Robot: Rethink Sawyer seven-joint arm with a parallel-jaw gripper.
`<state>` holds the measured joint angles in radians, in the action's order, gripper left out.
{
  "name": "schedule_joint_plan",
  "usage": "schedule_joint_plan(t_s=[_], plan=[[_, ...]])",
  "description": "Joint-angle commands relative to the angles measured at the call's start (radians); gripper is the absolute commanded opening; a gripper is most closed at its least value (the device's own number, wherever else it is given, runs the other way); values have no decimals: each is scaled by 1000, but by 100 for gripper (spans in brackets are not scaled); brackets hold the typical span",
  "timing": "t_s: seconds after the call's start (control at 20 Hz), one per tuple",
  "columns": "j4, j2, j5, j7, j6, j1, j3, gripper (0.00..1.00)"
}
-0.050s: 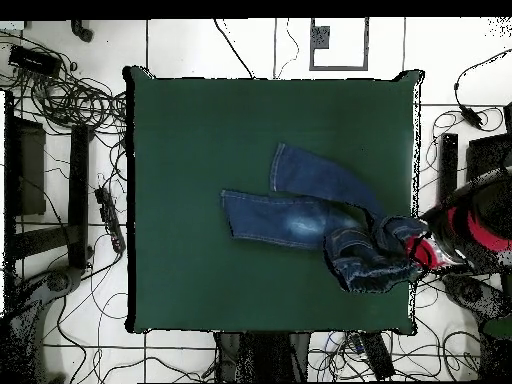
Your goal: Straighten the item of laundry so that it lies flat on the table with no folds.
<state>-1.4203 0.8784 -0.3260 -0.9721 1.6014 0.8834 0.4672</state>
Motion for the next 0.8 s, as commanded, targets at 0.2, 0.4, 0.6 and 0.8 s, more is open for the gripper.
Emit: schedule_joint_plan(t_s=[0.2,0.4,0.6,0.8], plan=[[55,67,-85,436,159,45,173,0],[46,72,-82,446,141,69,186,0],[-14,108,-13,360,41,60,185,0],[-124,160,67,213,-111,25,169,0]])
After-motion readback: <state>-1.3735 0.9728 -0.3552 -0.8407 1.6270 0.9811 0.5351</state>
